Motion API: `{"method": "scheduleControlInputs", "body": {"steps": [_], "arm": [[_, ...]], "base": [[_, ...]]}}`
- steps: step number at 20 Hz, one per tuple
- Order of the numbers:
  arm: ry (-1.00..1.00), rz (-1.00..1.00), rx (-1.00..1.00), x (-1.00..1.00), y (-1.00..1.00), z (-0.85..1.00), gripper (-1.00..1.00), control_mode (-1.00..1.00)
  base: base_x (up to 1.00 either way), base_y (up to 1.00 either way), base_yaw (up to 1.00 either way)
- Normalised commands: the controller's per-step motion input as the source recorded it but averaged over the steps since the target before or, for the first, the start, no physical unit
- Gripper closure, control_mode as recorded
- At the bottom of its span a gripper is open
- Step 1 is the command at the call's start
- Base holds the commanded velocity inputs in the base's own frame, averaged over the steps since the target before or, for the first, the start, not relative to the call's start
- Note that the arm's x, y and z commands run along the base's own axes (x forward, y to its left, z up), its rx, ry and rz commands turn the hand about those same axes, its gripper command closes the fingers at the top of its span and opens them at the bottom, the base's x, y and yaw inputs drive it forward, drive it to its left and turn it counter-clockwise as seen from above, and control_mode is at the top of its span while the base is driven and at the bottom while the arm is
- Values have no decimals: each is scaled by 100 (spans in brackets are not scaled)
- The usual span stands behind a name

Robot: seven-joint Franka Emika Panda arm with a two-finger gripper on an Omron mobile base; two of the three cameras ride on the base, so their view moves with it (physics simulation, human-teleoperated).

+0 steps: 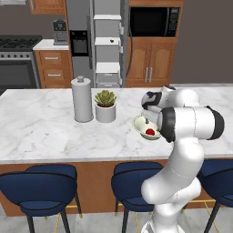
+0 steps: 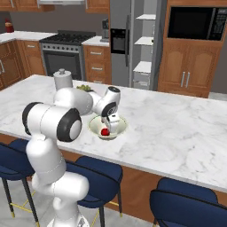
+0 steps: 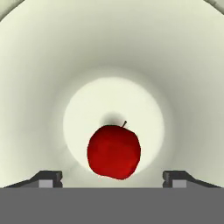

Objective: Retrieve the apple and kiwi from the fridge and place them into the bowl on the dining table.

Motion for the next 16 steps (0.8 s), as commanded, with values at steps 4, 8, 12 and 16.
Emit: {"method": "scheduleControlInputs", "body": {"steps": [4,8,12,16], "arm": [[0,0,0,-23,-45,31,-100,-100],[-1,0,0,-35,-34,80,-100,-100],[-8,5,-3,-46,-1,100,-100,-100],[-11,23,-12,-43,9,100,-100,-100]], "base": [[0,0,0],[0,0,0],[0,0,0],[0,0,0]]}}
